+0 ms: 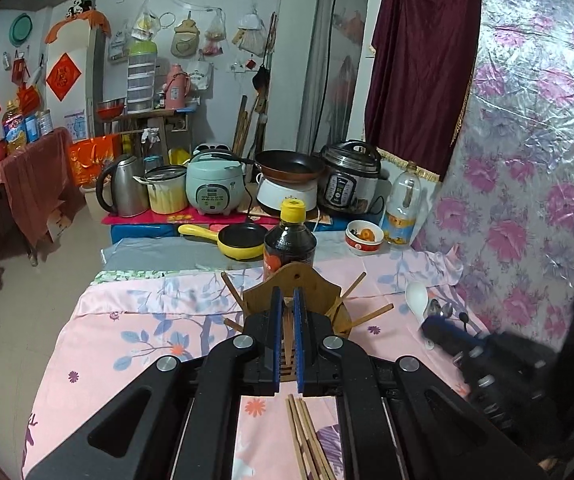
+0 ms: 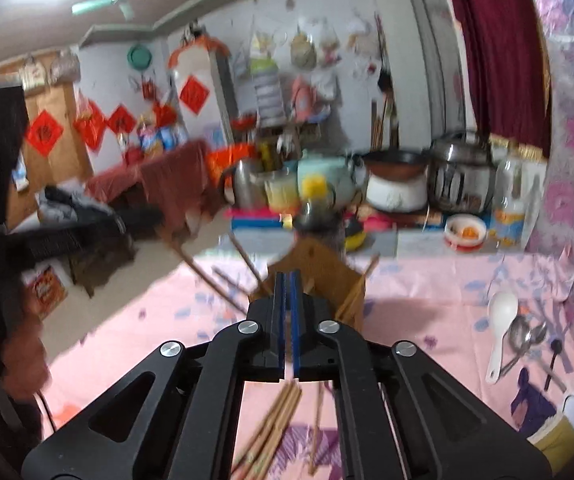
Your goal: Organize utensils
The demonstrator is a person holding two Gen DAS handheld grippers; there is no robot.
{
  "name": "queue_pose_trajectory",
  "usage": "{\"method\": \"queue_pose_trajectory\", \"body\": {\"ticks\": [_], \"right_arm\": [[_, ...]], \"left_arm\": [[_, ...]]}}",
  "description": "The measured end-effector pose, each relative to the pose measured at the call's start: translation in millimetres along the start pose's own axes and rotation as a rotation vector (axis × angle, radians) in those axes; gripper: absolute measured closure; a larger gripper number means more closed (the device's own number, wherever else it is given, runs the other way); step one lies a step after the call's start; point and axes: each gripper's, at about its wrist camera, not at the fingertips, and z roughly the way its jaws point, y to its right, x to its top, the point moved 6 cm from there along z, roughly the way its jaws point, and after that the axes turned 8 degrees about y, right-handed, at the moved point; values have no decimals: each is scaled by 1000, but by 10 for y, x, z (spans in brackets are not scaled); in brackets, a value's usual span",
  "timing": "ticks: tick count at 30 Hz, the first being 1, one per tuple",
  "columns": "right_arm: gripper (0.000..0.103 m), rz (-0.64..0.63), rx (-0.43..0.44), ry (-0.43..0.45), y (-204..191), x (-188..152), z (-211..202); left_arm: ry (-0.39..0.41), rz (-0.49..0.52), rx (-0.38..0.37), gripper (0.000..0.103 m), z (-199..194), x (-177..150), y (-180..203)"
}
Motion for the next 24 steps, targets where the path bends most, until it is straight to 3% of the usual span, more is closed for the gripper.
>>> {"method": "queue_pose_trajectory", "body": {"ticks": [2, 6, 9, 10, 13, 14, 16, 20, 24], "right_arm": [[81, 7, -12, -101, 99, -265, 207], [77, 102, 8, -312, 306, -847, 639], [71, 99, -8, -390, 330, -1069, 898], [64, 85, -16, -402, 323, -1098, 962], [61, 63, -55, -417, 326, -1152, 1114], [68, 67, -57, -419, 340, -1161, 1150], [97, 73, -59, -427, 345, -1193, 1225], [97, 57, -53, -375, 297, -1106, 1049], [97, 77, 15, -213, 161, -683, 640]], "left_arm": [[-5, 3, 0, 97, 24, -35, -22], [-30, -25, -9, 97, 75, -94, -115], [-38, -40, -11, 97, 79, -110, -178], [-38, -40, -9, 97, 73, -114, -192], [-39, -29, -1, 97, 65, -129, -206], [-41, -26, 3, 97, 68, -136, -210], [-48, -22, 8, 97, 87, -146, -212], [-61, -28, 2, 97, 106, -141, -205], [-42, -35, -15, 97, 29, -16, -172]]}}
